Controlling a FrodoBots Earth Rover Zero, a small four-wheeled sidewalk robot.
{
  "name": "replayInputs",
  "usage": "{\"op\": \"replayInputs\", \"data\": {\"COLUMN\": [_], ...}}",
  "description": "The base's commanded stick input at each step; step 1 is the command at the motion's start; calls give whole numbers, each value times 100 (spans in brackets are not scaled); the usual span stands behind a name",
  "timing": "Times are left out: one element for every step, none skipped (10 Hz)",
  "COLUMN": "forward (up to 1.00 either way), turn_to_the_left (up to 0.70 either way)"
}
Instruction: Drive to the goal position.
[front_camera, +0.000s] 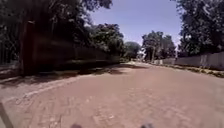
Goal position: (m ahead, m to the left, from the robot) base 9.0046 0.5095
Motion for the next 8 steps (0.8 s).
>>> {"op": "replayInputs", "data": {"forward": [70,70,70,70,70,70,70,70], "turn_to_the_left": [0,0,0,0,0,0,0,0]}}
